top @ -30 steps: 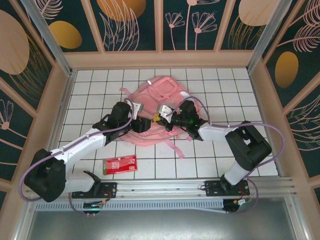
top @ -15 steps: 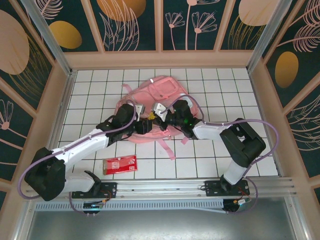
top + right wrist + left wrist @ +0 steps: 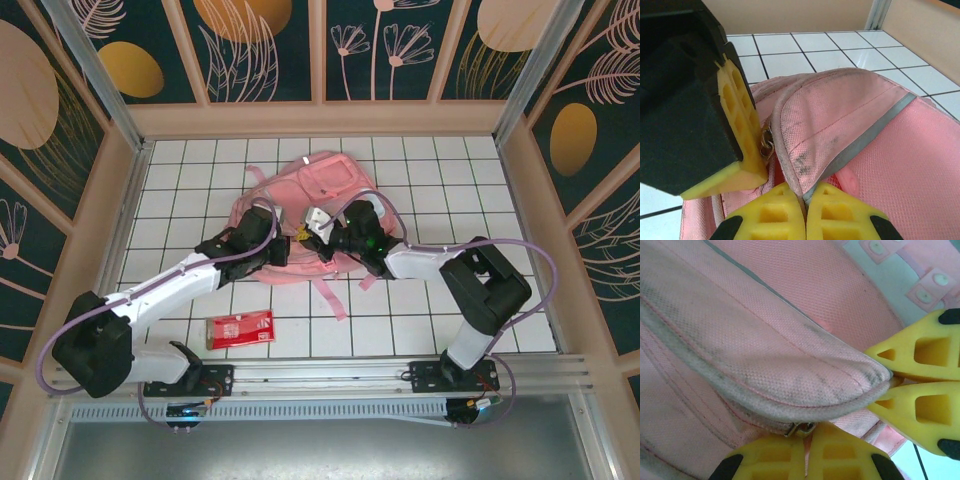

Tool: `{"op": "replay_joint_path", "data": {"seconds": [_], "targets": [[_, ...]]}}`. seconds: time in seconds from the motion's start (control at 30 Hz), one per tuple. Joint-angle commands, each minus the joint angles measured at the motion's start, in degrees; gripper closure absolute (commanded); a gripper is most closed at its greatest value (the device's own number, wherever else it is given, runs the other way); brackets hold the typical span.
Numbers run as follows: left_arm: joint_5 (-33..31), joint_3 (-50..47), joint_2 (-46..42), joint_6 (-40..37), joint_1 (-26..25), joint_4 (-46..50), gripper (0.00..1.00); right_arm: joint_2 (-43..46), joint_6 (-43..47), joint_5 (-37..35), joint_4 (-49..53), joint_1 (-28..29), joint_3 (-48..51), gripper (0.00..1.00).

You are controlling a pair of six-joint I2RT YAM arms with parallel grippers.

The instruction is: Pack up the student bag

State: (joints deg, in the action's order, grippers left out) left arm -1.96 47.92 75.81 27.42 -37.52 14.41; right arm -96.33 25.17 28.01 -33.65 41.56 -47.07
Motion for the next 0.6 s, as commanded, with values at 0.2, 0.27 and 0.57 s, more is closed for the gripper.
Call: {"op": "replay_joint_path", "data": {"seconds": [0.2, 0.27, 0.57], "targets": [[2.0, -2.5, -8.7, -12.9, 8.9, 3.0, 1.0, 8.7, 18.2, 0.3, 15.9, -5.1, 0.8, 1.0], [2.7, -3.4, -9.1, -15.4, 10.5, 2.7, 1.0, 9.7, 21.5, 0.5, 19.7, -7.2, 1.2, 1.0], [14.6, -7.3, -5.5, -30.6, 11.7, -6.5, 1.0, 12.9, 31.7, -4.8, 29.4, -11.7, 3.3, 0.97]]}}
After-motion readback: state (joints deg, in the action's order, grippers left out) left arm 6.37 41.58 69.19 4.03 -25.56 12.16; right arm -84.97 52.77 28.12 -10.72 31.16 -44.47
